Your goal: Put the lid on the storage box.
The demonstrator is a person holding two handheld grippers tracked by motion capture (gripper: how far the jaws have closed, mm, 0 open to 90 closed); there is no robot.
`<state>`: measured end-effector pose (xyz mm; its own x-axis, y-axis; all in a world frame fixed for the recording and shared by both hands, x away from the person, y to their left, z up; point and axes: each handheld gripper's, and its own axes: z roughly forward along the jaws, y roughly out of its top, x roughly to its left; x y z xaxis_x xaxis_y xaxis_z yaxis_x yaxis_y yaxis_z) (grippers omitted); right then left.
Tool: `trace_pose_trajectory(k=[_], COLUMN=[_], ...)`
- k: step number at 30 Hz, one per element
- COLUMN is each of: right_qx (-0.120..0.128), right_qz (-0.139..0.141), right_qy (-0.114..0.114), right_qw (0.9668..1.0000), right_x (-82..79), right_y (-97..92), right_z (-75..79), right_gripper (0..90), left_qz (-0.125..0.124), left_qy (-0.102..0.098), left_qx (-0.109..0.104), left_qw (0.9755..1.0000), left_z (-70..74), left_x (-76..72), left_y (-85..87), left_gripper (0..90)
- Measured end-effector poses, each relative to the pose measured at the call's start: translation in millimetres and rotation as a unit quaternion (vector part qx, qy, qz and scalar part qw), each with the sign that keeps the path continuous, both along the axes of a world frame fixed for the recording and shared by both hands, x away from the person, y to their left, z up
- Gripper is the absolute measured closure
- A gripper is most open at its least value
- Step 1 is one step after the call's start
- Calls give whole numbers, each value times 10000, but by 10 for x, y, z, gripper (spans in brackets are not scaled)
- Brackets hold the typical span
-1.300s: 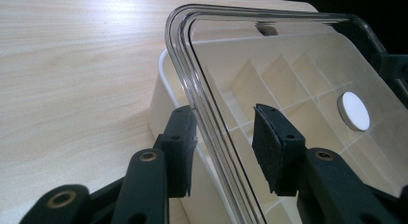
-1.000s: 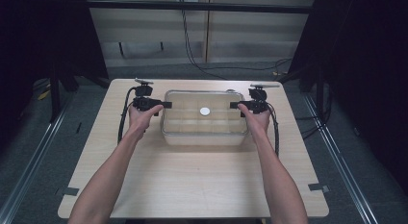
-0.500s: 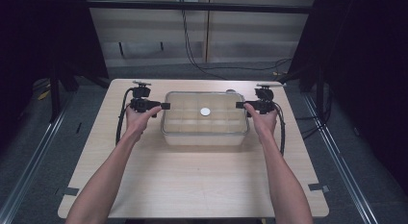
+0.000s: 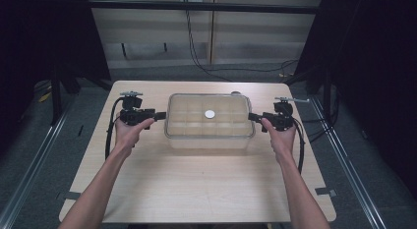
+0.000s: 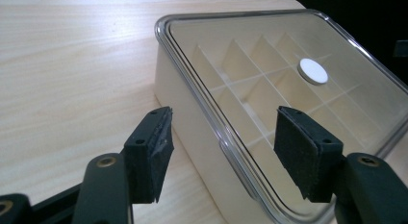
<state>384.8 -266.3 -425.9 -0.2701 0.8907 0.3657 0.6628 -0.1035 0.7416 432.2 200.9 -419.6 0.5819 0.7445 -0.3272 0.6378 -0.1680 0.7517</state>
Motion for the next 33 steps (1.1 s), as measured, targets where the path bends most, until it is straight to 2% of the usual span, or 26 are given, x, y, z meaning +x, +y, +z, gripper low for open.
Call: trace_pose_trajectory(k=[2, 6, 8, 10, 13, 14, 16, 17, 18, 22, 24, 25, 28, 30, 31, 33], right_qx=[36, 65, 62, -43, -113, -119, -126, -154, -157, -105, -32, -18, -108, -137, -178, -125], right_qz=[73, 192, 244, 332, 368, 391, 445, 489, 515, 562, 561, 582, 603, 592, 607, 567], right_qy=[-86, -222, -251, -281, -326, -334, -358, -355, -374, -378, -406, -398, -370, -359, -330, -292], right_qw=[9999, 9995, 9994, 9990, 9987, 9986, 9983, 9981, 9978, 9976, 9976, 9975, 9974, 9975, 9975, 9979], right_x=[-80, -289, -372, -470, -612, -647, -758, -805, -859, -1084, -1171, -1207, -1375, -1465, -1498, -1567], right_y=[6, 13, 15, 38, 61, 65, 82, 89, 95, 117, 120, 124, 134, 125, 118, 91], right_z=[19, 46, 41, 26, 10, 8, 1, -2, -3, -46, -67, -76, -134, -179, -199, -224], right_gripper=[265, 272, 284, 285, 300, 300, 300, 300, 302, 301, 301, 300, 295, 292, 292, 290], left_qz=[-68, -232, -343, -259, -219, -291, -358, -420, -458, -390, -404, -359, -262, -291, -220, -309], left_qy=[-115, -324, -245, -294, -322, -401, -572, -571, -581, -580, -461, -496, -421, -344, -315, -216], left_qx=[-30, 217, 173, 351, 418, 595, 631, 751, 779, 606, 597, 566, 401, 533, 550, 520], left_qw=[9999, 9990, 9990, 9986, 9984, 9970, 9957, 9947, 9942, 9957, 9963, 9965, 9980, 9976, 9977, 9979], left_z=[4, 0, -4, -6, -36, -47, -80, -101, -118, -148, -164, -180, -253, -289, -304, -342], left_x=[-87, -269, -309, -352, -459, -517, -647, -708, -771, -983, -1061, -1117, -1292, -1358, -1384, -1456], left_y=[-16, -9, 31, 72, 135, 167, 208, 225, 252, 348, 383, 399, 504, 548, 563, 625], left_gripper=[386, 385, 384, 385, 385, 385, 385, 385, 379, 355, 358, 358, 328, 321, 329, 338])
